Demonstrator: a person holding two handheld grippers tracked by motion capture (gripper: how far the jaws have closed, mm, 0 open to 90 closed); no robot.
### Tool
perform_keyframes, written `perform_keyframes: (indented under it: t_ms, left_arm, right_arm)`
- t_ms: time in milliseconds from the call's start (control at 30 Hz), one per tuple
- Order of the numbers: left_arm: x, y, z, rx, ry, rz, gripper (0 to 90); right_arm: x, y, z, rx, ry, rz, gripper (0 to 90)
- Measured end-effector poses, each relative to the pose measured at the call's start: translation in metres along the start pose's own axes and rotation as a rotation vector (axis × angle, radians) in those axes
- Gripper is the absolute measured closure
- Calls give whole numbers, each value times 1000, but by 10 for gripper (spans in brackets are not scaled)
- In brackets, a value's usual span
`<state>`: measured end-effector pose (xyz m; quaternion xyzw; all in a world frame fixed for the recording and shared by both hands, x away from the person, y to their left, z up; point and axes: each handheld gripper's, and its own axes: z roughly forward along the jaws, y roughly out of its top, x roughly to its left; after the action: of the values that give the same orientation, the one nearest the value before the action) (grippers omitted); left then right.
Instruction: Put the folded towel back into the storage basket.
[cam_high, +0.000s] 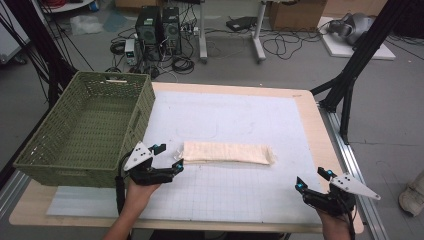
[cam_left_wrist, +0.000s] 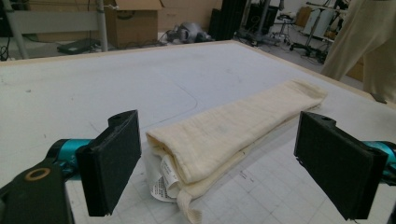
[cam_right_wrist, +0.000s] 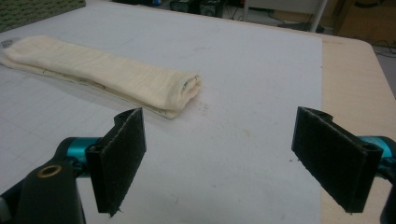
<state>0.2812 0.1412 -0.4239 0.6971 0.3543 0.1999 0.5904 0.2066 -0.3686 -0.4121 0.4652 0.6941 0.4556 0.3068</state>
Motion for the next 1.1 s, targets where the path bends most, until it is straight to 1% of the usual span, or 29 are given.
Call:
perform_keyframes:
  t_ms: [133, 233, 367, 400, 467, 500, 533, 600, 667, 700, 733, 800, 867, 900, 967, 1000, 1033, 1067, 1100]
  left_arm:
    - [3, 1, 1, 7, 1, -17, 152]
    - [6, 0, 3, 27, 9, -30, 152]
    - [11, -2, 8, 77, 36, -60, 152]
    - [12, -3, 10, 89, 42, -66, 161]
    - [11, -3, 13, 94, 39, -70, 176]
    - [11, -1, 16, 107, 26, -63, 204]
    - [11, -1, 16, 107, 26, -63, 215]
    - [12, 2, 20, 116, 24, -69, 239]
    - [13, 4, 26, 121, 24, -86, 247]
    - [14, 4, 30, 133, 26, -98, 262]
    - [15, 4, 34, 160, 29, -100, 262]
    - [15, 2, 43, 199, 32, -109, 263]
    - [14, 1, 51, 247, 39, -105, 273]
    - [14, 1, 55, 270, 44, -102, 283]
    - [14, 2, 62, 298, 74, -91, 295]
    - [15, 3, 64, 308, 85, -92, 308]
    - [16, 2, 66, 309, 94, -98, 329]
    - [17, 1, 68, 315, 106, -101, 329]
    - [18, -1, 70, 329, 120, -97, 355]
  right_arm:
    - [1, 0, 2, 10, 2, -4, 163]
    - [1, 0, 3, 16, 5, -7, 163]
    - [2, -1, 5, 19, 8, -6, 163]
    - [2, -1, 5, 21, 10, -14, 163]
    - [2, -1, 6, 25, 9, -14, 163]
    - [3, -1, 7, 27, 11, -12, 163]
    - [3, -1, 7, 27, 11, -12, 163]
    - [4, -1, 7, 27, 13, -9, 163]
    - [4, -1, 7, 25, 12, -10, 163]
    - [4, -1, 7, 25, 12, -9, 163]
    - [4, -1, 7, 25, 12, -9, 163]
    - [3, -1, 7, 24, 12, -8, 163]
    - [3, -1, 8, 27, 13, -13, 163]
    - [3, -1, 8, 30, 13, -7, 163]
    - [3, -1, 8, 29, 15, -4, 163]
    - [3, -1, 8, 32, 16, -5, 163]
    - [3, -1, 8, 33, 17, -7, 163]
    - [3, -1, 8, 33, 17, -7, 163]
    - [3, -1, 8, 30, 16, -6, 163]
